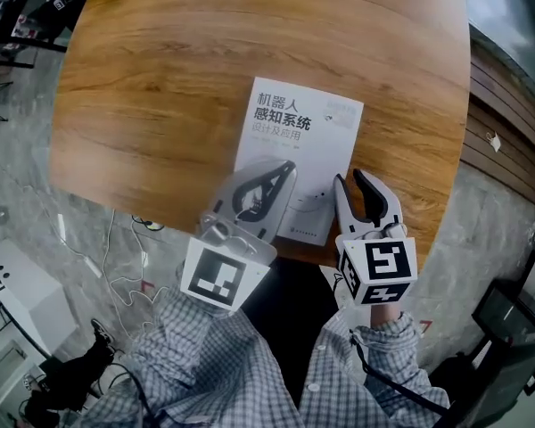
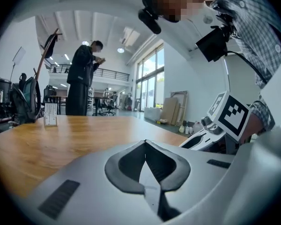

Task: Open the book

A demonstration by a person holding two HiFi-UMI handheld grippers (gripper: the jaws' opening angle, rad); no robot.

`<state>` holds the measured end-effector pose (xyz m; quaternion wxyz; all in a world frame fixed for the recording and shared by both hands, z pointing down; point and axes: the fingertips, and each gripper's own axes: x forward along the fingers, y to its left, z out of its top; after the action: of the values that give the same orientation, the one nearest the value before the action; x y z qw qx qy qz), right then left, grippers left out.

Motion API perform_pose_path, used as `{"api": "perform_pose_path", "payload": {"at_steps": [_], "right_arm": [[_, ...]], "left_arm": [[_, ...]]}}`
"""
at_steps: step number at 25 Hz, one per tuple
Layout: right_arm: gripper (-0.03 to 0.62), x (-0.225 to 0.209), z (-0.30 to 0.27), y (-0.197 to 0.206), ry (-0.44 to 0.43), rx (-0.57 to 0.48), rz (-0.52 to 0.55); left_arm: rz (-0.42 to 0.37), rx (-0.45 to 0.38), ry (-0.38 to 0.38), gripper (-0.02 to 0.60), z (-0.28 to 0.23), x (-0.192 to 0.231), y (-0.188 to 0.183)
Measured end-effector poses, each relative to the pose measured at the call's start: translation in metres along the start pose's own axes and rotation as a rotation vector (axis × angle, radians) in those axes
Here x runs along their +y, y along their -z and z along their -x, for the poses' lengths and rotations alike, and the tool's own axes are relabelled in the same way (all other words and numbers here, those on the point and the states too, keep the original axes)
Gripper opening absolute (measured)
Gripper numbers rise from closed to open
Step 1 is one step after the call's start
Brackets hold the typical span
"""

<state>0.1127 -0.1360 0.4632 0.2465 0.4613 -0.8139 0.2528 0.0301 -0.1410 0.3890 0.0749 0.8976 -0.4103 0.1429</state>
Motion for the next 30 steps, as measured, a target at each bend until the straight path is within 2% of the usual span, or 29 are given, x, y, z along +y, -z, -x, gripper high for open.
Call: {"api": "perform_pose_path", "payload": {"at_steps": [4, 7, 14, 19, 25, 30], "right_arm": [[0.098, 0.002, -0.009, 0.016, -0.019, 0.085, -0.058], [0.098, 0.0, -0.014, 0.023, -0.042, 0.127, -0.168], [0.092, -0.001, -0.018, 0.028, -0.163, 0.193, -0.333], [0.044, -0.004, -0.012, 0.023, -0.172, 0.144, -0.446], [0.032, -0.001, -0.002, 0.01, -0.188, 0.071, -0.558], [0.029, 0.004, 0.005, 0.0, -0.222, 0.033, -0.633]], "left_arm": [[0.037, 0.004, 0.004, 0.009, -0.006, 0.004, 0.018], [0.031, 0.019, 0.024, 0.009, -0.008, 0.004, 0.028], [0.041, 0.036, 0.039, 0.009, -0.01, 0.005, 0.039], [-0.001, 0.064, 0.096, 0.009, -0.012, -0.002, 0.041], [-0.072, 0.144, 0.198, 0.023, 0.002, -0.025, 0.044], [-0.166, 0.186, 0.252, 0.142, 0.027, -0.063, 0.049]]}}
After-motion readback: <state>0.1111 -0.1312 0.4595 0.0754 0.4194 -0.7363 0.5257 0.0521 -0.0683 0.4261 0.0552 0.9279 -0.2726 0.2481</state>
